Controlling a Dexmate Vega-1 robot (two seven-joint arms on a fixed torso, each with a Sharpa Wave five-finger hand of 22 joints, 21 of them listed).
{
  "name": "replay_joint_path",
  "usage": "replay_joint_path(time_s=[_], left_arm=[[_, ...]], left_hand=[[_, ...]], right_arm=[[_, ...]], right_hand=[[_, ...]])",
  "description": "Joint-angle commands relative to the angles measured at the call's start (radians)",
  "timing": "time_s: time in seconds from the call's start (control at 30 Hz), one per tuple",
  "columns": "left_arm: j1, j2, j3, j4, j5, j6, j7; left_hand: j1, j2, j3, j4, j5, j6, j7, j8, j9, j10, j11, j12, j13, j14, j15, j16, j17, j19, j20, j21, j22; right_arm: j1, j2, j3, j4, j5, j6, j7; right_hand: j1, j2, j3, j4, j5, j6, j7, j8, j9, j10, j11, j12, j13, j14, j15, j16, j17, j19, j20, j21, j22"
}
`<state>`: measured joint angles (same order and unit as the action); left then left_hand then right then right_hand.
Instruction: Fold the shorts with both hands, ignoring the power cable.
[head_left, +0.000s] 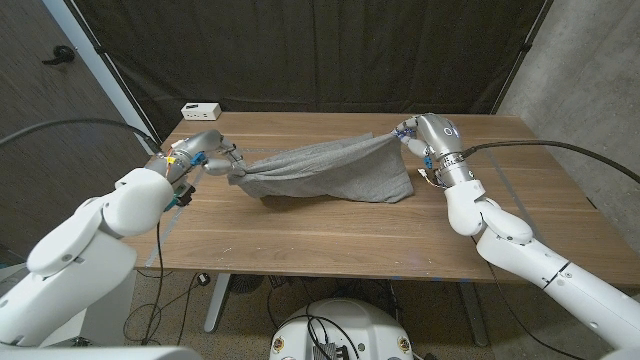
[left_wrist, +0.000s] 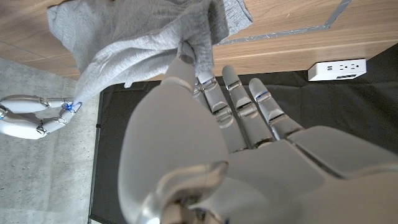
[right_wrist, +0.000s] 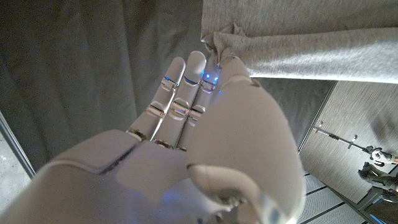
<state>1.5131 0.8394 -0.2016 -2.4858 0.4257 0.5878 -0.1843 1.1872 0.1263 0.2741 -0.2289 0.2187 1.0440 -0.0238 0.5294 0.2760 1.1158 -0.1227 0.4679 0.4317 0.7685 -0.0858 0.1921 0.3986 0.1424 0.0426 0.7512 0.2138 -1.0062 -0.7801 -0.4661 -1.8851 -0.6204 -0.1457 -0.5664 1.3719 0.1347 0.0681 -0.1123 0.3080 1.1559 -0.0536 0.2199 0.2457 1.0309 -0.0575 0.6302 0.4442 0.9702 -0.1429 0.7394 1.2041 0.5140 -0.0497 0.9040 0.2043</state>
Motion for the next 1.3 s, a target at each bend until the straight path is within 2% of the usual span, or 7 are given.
replay_joint_path(time_s=[0.03,0.2,0.3,0.5,0.7,1.17,1.3], left_arm=[[-0.168,0.135,0.089,0.063,-0.114,0.136,-0.034],[-0.295,0.223,0.188,0.096,-0.177,0.205,-0.049],[-0.370,0.258,0.252,0.115,-0.207,0.224,-0.033],[-0.540,0.311,0.422,0.141,-0.218,0.270,-0.001],[-0.675,0.330,0.560,0.156,-0.209,0.306,0.006],[-0.828,0.325,0.737,0.190,-0.167,0.372,0.014],[-0.849,0.319,0.761,0.204,-0.161,0.383,0.017]], left_hand=[[-0.008,0.002,0.081,0.066,0.008,0.040,0.046,0.010,0.172,0.001,-0.007,0.073,0.261,-0.006,-0.146,0.000,0.001,-0.003,-0.001,0.007,0.000],[-0.012,0.001,0.090,0.066,0.007,0.035,0.043,0.008,0.173,-0.004,-0.008,0.071,0.254,-0.009,-0.146,-0.001,-0.001,-0.005,-0.001,0.010,-0.001],[-0.015,0.001,0.095,0.066,0.006,0.034,0.041,0.006,0.171,-0.007,-0.010,0.073,0.256,-0.011,-0.146,-0.001,-0.001,-0.009,0.000,0.010,-0.001],[-0.020,-0.001,0.103,0.066,0.004,0.035,0.041,0.008,0.173,-0.008,-0.010,0.075,0.253,-0.014,-0.148,0.000,-0.001,-0.010,0.000,0.013,-0.002],[-0.022,-0.004,0.112,0.064,0.003,0.035,0.039,0.007,0.172,-0.010,-0.013,0.077,0.252,-0.016,-0.149,0.001,0.000,-0.011,0.000,0.016,-0.003],[-0.032,-0.008,0.124,0.064,-0.004,0.034,0.030,0.000,0.160,-0.018,-0.021,0.077,0.242,-0.015,-0.150,0.010,0.009,-0.012,0.000,0.024,-0.003],[-0.034,-0.010,0.126,0.064,-0.005,0.033,0.029,-0.002,0.157,-0.017,-0.023,0.077,0.238,-0.017,-0.149,0.011,0.012,-0.013,-0.001,0.026,-0.003]], right_arm=[[0.148,0.059,-0.065,0.133,0.021,0.036,0.025],[0.193,0.073,-0.086,0.174,0.033,0.047,0.037],[0.217,0.086,-0.097,0.200,0.036,0.048,0.034],[0.253,0.101,-0.118,0.247,0.049,0.059,0.032],[0.281,0.112,-0.130,0.284,0.065,0.078,0.019],[0.373,0.155,-0.187,0.386,0.074,0.118,0.026],[0.401,0.172,-0.207,0.417,0.070,0.120,0.032]], right_hand=[[0.017,0.008,-0.006,-0.002,0.006,0.008,0.002,0.000,0.001,0.031,-0.016,0.003,0.144,0.006,-0.085,-0.001,0.000,0.000,-0.041,0.010,0.000],[0.017,0.007,-0.007,-0.002,0.006,0.006,0.000,-0.002,0.000,0.030,-0.016,0.001,0.143,0.007,-0.085,-0.001,0.001,-0.004,-0.042,0.013,-0.001],[0.017,0.007,-0.007,-0.002,0.006,0.007,0.000,-0.002,0.000,0.028,-0.013,0.001,0.146,0.007,-0.085,-0.001,0.002,-0.005,-0.042,0.015,-0.002],[0.019,0.007,-0.007,-0.003,0.007,0.009,-0.001,-0.001,0.000,0.030,-0.016,-0.001,0.144,0.007,-0.085,-0.002,0.004,-0.004,-0.041,0.021,-0.003],[0.016,0.006,-0.009,-0.001,0.008,0.005,0.005,-0.003,-0.001,0.030,-0.016,-0.002,0.146,0.008,-0.084,-0.002,0.004,-0.008,-0.042,0.026,-0.004],[0.020,0.007,-0.009,-0.003,0.010,0.008,0.003,-0.003,-0.002,0.033,-0.014,-0.006,0.142,0.009,-0.085,-0.005,0.003,-0.011,-0.041,0.041,-0.007],[0.021,0.006,-0.010,-0.003,0.010,0.009,0.003,-0.003,-0.002,0.033,-0.013,-0.007,0.143,0.010,-0.085,-0.005,0.003,-0.012,-0.041,0.045,-0.008]])
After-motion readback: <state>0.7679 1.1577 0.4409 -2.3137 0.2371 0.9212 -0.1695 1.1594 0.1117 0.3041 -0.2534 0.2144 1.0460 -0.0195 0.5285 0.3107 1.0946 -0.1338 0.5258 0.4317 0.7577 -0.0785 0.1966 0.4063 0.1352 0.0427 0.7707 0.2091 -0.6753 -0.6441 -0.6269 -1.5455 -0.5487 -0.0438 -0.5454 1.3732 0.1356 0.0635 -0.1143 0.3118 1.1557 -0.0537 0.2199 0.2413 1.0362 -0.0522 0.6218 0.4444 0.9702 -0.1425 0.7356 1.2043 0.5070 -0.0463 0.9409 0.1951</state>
